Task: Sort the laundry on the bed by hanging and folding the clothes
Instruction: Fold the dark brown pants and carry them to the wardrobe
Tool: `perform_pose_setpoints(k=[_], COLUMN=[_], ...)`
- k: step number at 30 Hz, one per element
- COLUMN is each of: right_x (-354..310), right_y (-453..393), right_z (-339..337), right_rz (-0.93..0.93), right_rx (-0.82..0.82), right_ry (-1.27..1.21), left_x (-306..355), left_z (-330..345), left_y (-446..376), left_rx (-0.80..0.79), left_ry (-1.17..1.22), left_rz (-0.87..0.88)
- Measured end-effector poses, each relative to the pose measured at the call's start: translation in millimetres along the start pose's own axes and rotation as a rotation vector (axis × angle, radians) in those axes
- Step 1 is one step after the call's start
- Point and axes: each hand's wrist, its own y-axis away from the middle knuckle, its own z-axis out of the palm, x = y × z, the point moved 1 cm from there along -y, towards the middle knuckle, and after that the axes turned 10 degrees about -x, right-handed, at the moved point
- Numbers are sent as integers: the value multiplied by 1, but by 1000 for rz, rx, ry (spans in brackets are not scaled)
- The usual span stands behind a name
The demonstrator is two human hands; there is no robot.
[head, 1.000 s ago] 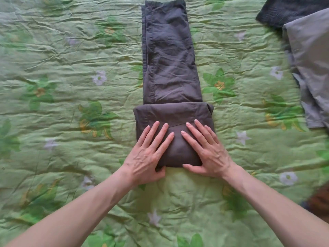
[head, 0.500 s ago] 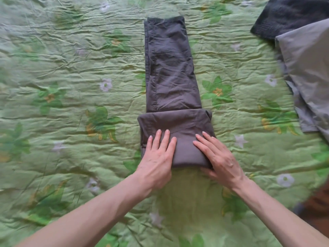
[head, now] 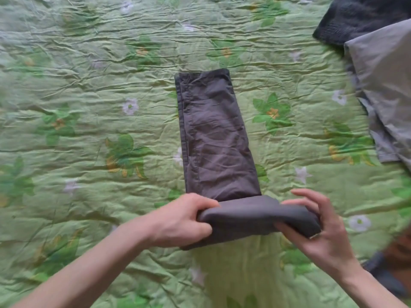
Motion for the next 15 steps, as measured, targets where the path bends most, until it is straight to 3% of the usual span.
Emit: perform_pose_setpoints(k=[6, 10, 13, 15], right_x=[3, 15, 15, 14], right_y=[-38, -61, -76, -86], right_z=[21, 40, 52, 59], right_rz=[225, 285, 239, 226], right_rx=[127, 106, 177, 255], right_ry=[-54, -141, -49, 23], left_x=[-42, -63, -66, -70], left_z=[-11, 3, 7, 8], left_y=[0, -4, -10, -14], left_rx=[420, 614, 615, 635], left_ry=[565, 976, 1070, 984], left_rz=[49, 172, 300, 275])
